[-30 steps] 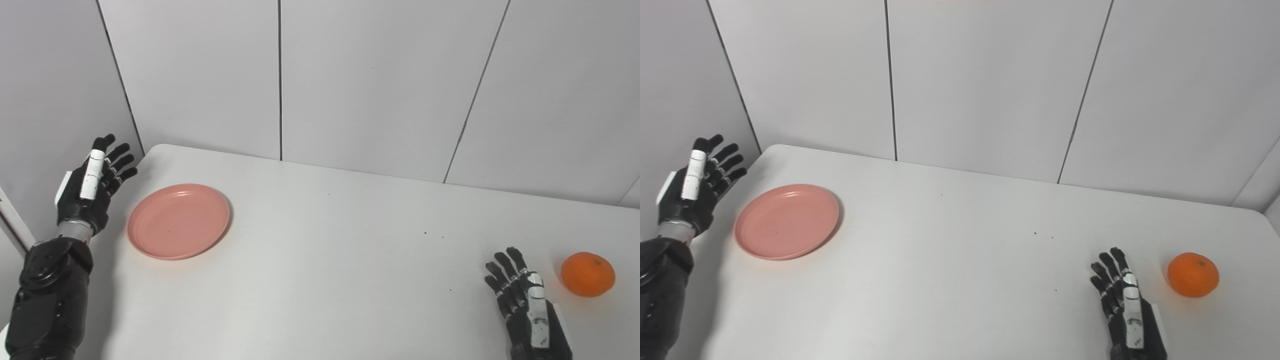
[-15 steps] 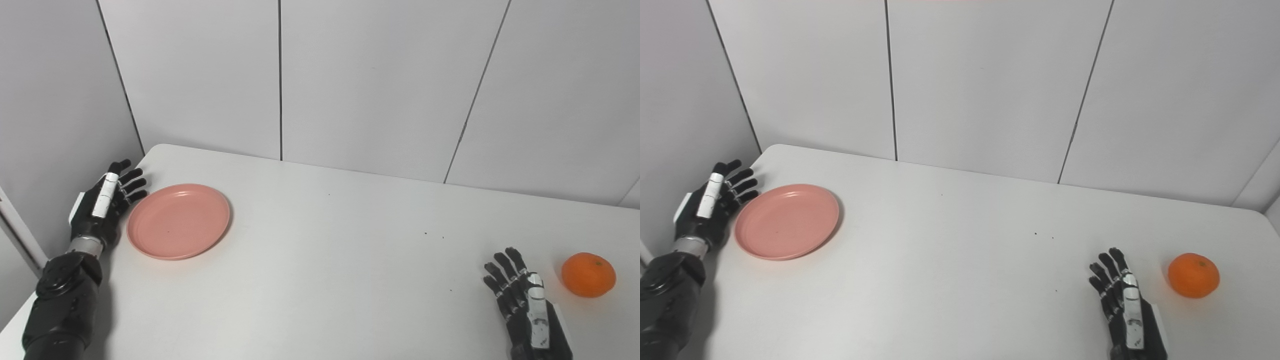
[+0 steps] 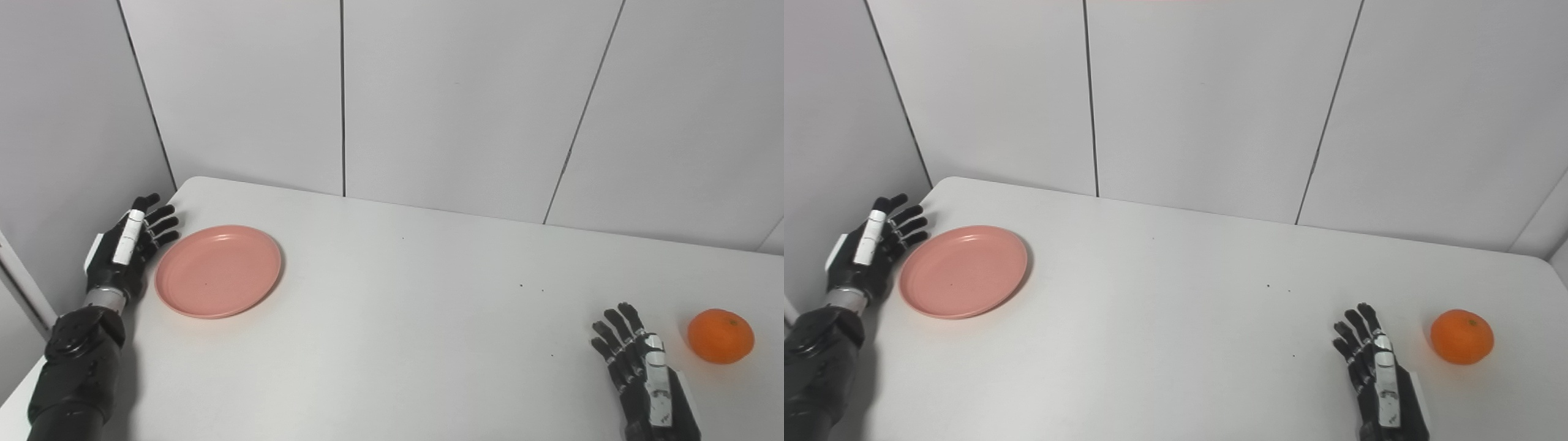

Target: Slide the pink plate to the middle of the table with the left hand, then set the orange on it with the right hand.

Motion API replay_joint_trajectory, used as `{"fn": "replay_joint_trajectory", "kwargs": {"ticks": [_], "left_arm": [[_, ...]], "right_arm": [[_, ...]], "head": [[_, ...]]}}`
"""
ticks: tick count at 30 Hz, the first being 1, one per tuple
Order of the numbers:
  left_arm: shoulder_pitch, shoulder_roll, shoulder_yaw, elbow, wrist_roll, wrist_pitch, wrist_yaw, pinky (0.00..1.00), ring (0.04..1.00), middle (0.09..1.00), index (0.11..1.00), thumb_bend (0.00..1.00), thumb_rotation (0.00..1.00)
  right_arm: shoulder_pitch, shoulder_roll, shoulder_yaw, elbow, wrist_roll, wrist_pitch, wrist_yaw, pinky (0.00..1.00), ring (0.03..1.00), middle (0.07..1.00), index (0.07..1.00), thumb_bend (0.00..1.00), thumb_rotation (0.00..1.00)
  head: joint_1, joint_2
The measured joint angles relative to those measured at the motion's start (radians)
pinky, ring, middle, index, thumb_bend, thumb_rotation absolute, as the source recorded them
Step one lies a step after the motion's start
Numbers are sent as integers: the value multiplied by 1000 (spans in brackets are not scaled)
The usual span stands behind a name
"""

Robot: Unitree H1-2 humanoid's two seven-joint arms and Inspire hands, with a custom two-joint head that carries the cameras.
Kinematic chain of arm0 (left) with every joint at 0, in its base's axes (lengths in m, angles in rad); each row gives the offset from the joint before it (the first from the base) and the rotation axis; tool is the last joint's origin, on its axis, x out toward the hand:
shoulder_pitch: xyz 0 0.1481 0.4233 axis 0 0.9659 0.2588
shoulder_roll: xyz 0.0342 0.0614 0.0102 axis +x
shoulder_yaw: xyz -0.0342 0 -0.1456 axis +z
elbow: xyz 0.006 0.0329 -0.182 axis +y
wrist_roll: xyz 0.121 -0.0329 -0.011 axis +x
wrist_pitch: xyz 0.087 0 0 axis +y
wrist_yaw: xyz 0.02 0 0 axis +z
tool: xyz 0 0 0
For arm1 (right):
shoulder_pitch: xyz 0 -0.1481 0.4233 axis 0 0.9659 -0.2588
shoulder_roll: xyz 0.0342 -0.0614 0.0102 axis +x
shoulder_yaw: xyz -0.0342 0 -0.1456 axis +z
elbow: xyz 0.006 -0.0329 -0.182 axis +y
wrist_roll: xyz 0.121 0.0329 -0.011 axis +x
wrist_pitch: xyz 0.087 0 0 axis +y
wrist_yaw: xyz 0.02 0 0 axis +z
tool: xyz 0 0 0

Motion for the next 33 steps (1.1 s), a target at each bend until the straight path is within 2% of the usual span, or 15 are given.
{"fn": "replay_joint_trajectory", "kwargs": {"ticks": [7, 10, 13, 19, 24, 29, 33], "left_arm": [[6, -11, -32, -42, 32, 17, 47, 712, 751, 774, 805, 1000, 716], [15, -23, -47, -92, 48, 47, 58, 782, 770, 773, 798, 1000, 718], [25, -34, -63, -148, 61, 67, 67, 804, 784, 783, 799, 1000, 730], [50, -55, -97, -282, 109, 161, 110, 825, 830, 820, 850, 1000, 779], [64, -78, -110, -352, 125, 225, 124, 889, 858, 834, 872, 1000, 801], [65, -96, -108, -353, 117, 239, 119, 896, 862, 852, 906, 990, 808], [70, -98, -114, -351, 118, 240, 113, 881, 856, 843, 889, 1000, 812]], "right_arm": [[1, 0, 1, -1, 0, 0, -1, 916, 900, 927, 939, 774, 923], [1, 0, 2, -1, -2, 0, -1, 925, 901, 929, 941, 771, 917], [1, 0, 3, -2, -2, 0, -1, 921, 900, 929, 940, 770, 914], [1, 0, 3, -2, -2, 0, -3, 918, 897, 927, 936, 772, 915], [2, 1, 4, -6, -2, 0, -4, 909, 896, 929, 939, 772, 919], [3, 1, 5, -10, -3, 1, -6, 909, 894, 924, 937, 776, 914], [3, 0, 6, -10, -3, 1, -6, 907, 893, 924, 936, 778, 914]], "head": [[-6, 3], [-9, 3], [-9, 3], [-15, 6], [-15, 11], [-17, 12], [-17, 14]]}}
